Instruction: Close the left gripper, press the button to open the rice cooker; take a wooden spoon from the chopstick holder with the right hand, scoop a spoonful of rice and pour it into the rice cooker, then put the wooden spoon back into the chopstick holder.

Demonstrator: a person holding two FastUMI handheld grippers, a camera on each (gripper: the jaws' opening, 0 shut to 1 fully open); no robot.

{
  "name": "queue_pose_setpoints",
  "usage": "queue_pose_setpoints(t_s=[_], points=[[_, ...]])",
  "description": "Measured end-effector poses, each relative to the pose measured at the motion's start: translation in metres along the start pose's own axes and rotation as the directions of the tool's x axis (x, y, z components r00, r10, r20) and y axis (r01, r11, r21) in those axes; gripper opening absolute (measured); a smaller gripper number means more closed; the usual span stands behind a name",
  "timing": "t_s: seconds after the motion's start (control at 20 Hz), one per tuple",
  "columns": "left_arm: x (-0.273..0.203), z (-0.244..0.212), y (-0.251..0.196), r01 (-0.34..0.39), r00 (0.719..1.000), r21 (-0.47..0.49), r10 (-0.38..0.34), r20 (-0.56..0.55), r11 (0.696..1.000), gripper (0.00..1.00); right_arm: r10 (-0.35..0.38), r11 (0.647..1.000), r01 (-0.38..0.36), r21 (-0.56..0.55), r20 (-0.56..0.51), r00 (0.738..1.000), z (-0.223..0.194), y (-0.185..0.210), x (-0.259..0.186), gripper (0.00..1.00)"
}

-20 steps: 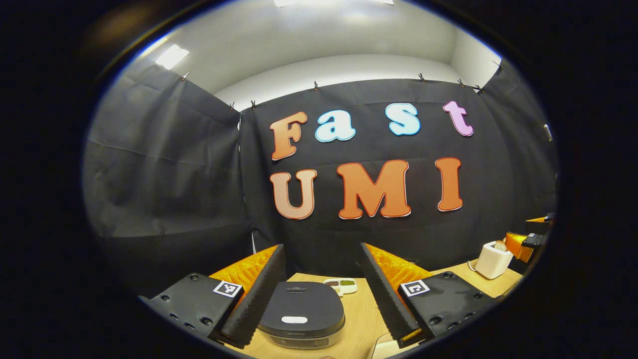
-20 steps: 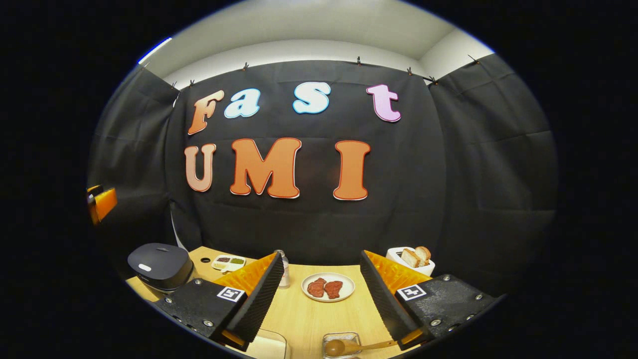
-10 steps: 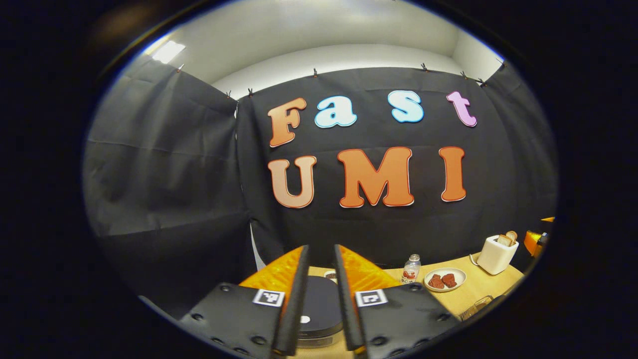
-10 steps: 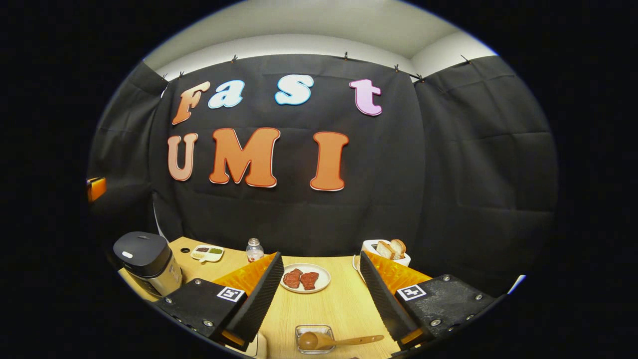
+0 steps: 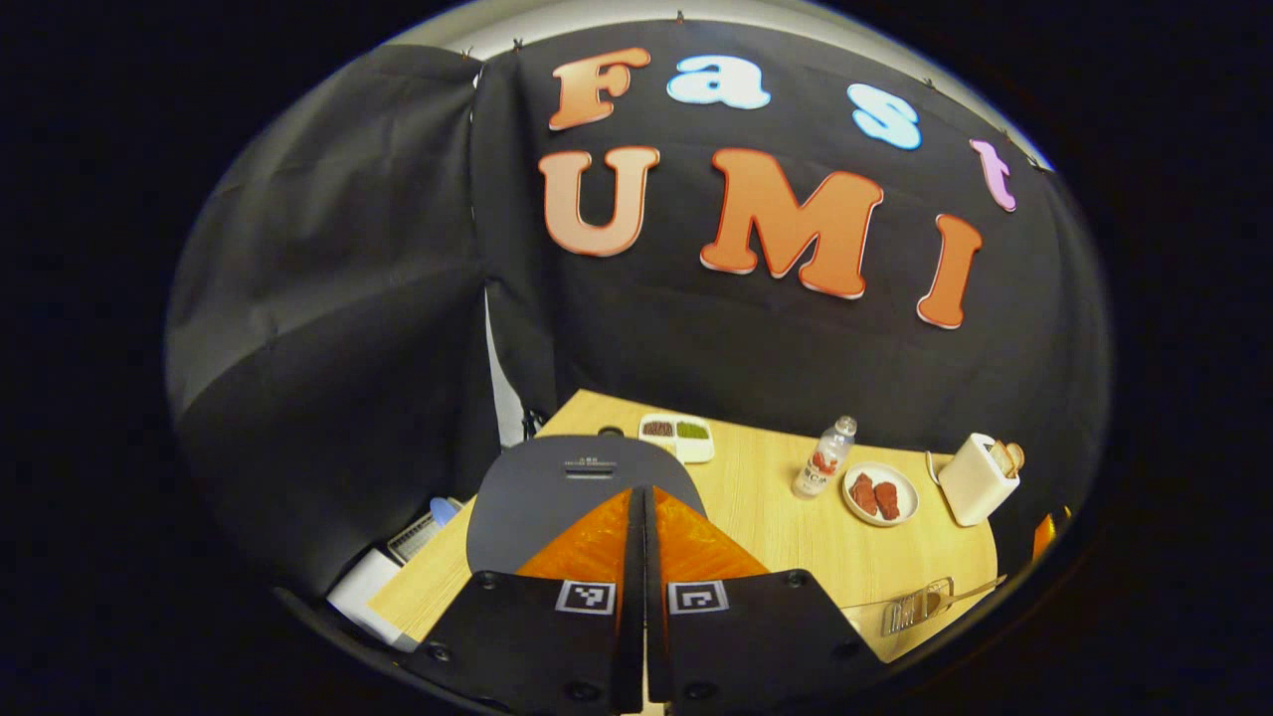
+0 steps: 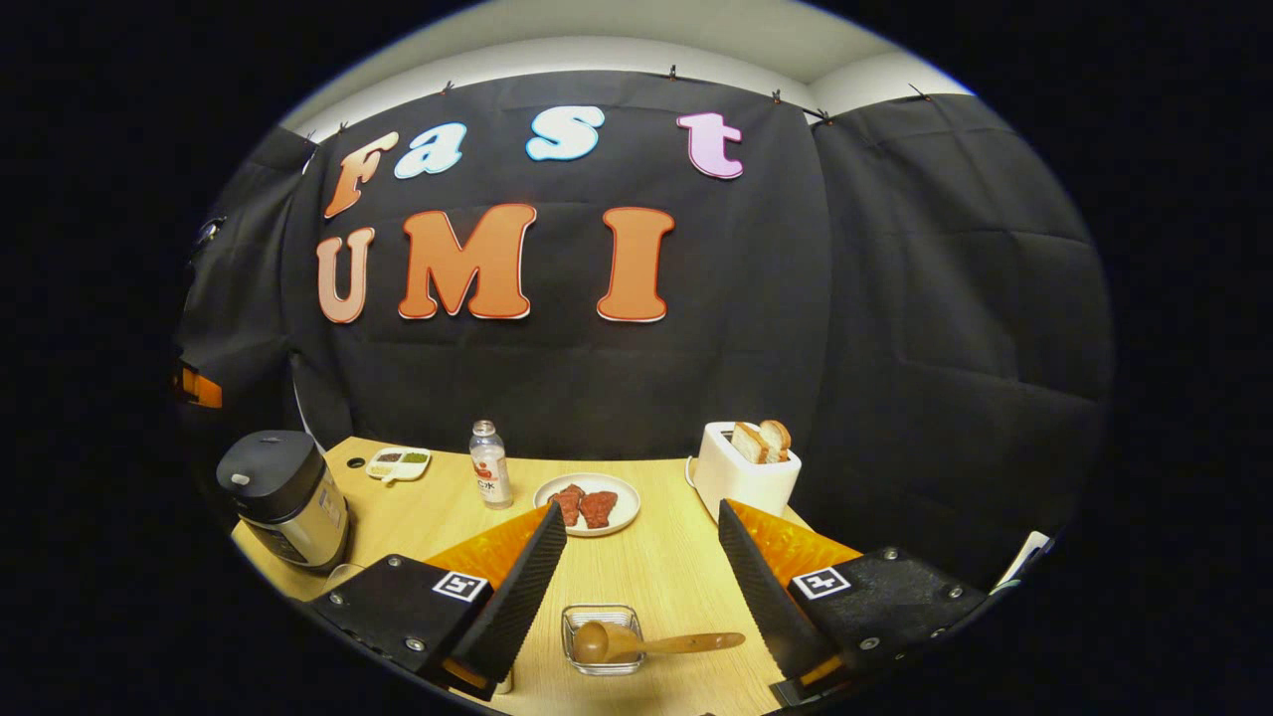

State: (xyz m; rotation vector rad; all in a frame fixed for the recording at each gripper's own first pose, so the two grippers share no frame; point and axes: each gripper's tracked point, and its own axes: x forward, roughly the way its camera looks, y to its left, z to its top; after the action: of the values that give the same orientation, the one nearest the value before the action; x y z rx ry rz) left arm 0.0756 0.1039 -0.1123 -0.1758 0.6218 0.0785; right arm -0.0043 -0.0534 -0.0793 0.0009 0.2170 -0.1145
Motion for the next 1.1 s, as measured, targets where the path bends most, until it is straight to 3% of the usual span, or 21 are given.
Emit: queue_pose_setpoints(t_s=[0.15, 0.3, 0.4, 0.55, 0.65, 0.7, 0.85, 1.1], points=[[0.015, -0.02, 0.007, 0.013, 0.986, -0.068, -0.025, -0.167, 0.998, 0.02, -0.027, 1.0, 0.027, -0.004, -0.038, 0.999, -0.018, -0.01, -0.004, 0.96], [0.022, -0.06, 0.02, -0.025, 0.921, -0.122, -0.025, -0.39, 0.992, 0.06, -0.045, 0.999, 0.045, -0.003, -0.07, 0.997, -0.033, -0.016, -0.008, 0.95], [0.029, -0.08, 0.028, -0.051, 0.882, -0.148, -0.025, -0.47, 0.988, 0.06, -0.05, 0.999, 0.05, -0.005, -0.097, 0.994, -0.045, -0.016, -0.01, 0.96], [0.039, -0.096, 0.031, -0.076, 0.855, -0.205, -0.042, -0.517, 0.976, 0.05, -0.055, 0.998, 0.053, -0.016, -0.124, 0.991, -0.057, -0.017, -0.013, 0.96], [0.048, -0.087, 0.033, -0.069, 0.875, -0.201, -0.038, -0.483, 0.977, 0.06, -0.058, 0.998, 0.056, -0.019, -0.139, 0.989, -0.063, -0.018, -0.013, 0.95], [0.044, -0.098, 0.033, -0.083, 0.861, -0.198, -0.03, -0.508, 0.977, 0.06, -0.052, 0.999, 0.05, -0.017, -0.148, 0.988, -0.066, -0.015, -0.013, 0.96], [0.043, -0.101, 0.033, -0.108, 0.869, -0.192, -0.001, -0.494, 0.976, 0.07, -0.047, 0.999, 0.045, -0.014, -0.172, 0.984, -0.075, -0.013, -0.011, 0.96], [0.036, -0.096, 0.034, -0.079, 0.904, -0.203, -0.015, -0.428, 0.976, 0.07, -0.009, 0.999, 0.018, 0.036, -0.236, 0.972, -0.096, -0.005, -0.009, 0.96]])
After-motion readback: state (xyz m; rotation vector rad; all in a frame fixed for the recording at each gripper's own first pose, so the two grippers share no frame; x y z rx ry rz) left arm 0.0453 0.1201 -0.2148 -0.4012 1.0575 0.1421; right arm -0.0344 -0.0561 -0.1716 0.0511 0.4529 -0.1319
